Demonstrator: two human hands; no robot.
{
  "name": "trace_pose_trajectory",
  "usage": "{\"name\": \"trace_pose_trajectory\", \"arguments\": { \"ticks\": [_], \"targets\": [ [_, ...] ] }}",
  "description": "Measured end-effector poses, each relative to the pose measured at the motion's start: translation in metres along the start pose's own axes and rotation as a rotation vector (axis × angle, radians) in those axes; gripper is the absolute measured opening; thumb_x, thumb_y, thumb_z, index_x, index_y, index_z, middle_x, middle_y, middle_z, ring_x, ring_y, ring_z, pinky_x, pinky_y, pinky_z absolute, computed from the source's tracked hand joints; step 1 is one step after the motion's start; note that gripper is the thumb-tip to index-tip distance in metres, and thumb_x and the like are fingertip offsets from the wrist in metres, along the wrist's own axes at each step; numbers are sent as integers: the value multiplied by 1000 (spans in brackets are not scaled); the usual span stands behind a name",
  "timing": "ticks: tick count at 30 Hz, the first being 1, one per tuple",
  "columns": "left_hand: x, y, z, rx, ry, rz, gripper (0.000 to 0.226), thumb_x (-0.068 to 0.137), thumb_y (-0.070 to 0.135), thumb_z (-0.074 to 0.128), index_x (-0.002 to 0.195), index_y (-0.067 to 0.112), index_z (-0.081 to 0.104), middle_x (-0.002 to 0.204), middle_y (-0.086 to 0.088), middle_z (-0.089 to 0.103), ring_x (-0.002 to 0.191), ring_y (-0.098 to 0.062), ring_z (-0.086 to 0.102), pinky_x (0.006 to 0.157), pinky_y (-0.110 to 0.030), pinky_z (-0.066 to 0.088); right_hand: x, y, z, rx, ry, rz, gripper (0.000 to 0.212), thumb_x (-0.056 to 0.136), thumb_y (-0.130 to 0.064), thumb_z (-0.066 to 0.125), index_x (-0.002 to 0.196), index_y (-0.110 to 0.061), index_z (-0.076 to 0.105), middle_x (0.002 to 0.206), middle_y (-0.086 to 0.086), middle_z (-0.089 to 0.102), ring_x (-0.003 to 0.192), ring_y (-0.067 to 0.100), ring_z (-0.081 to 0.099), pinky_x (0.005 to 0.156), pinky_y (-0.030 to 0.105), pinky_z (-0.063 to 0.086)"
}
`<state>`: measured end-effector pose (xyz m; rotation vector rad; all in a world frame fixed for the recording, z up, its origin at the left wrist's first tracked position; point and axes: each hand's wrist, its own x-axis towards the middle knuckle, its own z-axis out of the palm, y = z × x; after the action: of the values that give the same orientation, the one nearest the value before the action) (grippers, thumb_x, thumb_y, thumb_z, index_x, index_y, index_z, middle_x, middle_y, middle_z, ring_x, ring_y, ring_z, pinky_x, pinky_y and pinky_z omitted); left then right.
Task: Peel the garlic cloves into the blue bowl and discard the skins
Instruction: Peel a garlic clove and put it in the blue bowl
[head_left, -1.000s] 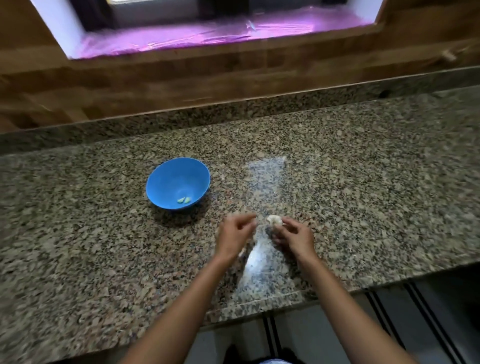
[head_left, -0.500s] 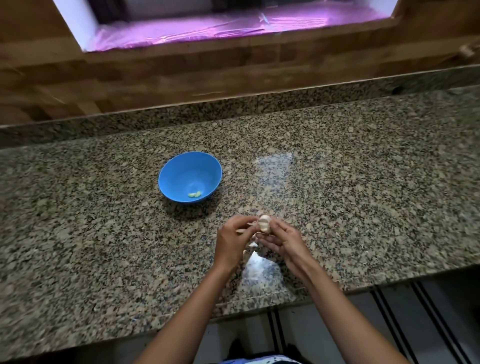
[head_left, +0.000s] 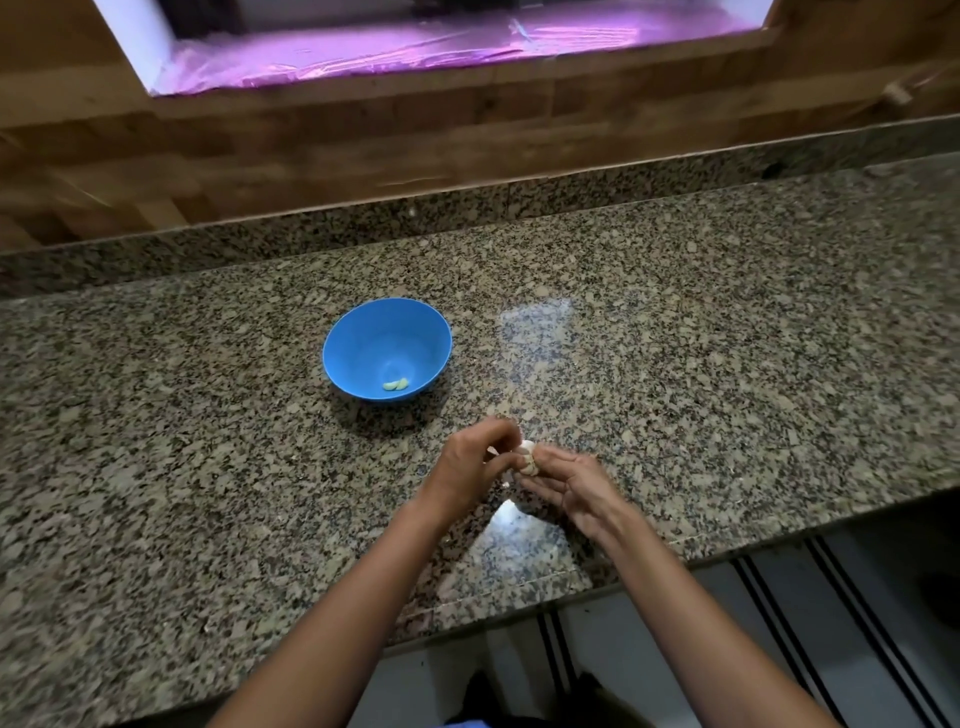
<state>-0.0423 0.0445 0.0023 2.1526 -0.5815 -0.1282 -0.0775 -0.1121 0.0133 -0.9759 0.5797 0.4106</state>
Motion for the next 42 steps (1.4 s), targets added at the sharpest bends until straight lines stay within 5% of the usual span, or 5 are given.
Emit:
{"name": "trace_pose_trajectory", "arguments": {
  "ticks": [7,13,21,28,42],
  "targets": [
    [1,-4,-7,-255,28,-209,9,82,11,70,86,6,64,78,-3,68,69,-9,65,62,-19,53,5,-2,5,-38,86,-35,18,84,0,61,101,3,64,87,17,71,74,26,70,66,29,59],
    [-1,-11,-6,-206,90,-572,7,79,12,74,83,7,72,72,-4,72,61,-12,65,54,-18,51,22,-32,-28,-853,372,-231,22,77,-19,71,94,-12,58,90,4,67,76,21,69,73,39,58],
    [10,3,3,270,-146,-424,13,92,6,53,81,11,60,80,-1,65,73,-15,63,72,-28,54,28,-49,-51,-1154,433,-319,46,84,-42,61,120,-14,55,119,5,58,90,16,58,62,23,45],
    [-8,0,13,503,-44,-177,16,91,1,51,82,10,62,81,-5,64,71,-20,58,65,-25,50,12,-16,-30,-1098,309,-986,29,93,-19,47,118,-10,59,108,1,62,87,4,55,75,12,42],
    [4,16,2,191,55,-586,7,82,11,71,76,12,68,73,2,68,69,-9,65,62,-22,53,29,9,-28,-1275,-7,-447,18,90,-28,58,97,-16,69,95,0,70,87,15,63,78,31,51]
  ]
}}
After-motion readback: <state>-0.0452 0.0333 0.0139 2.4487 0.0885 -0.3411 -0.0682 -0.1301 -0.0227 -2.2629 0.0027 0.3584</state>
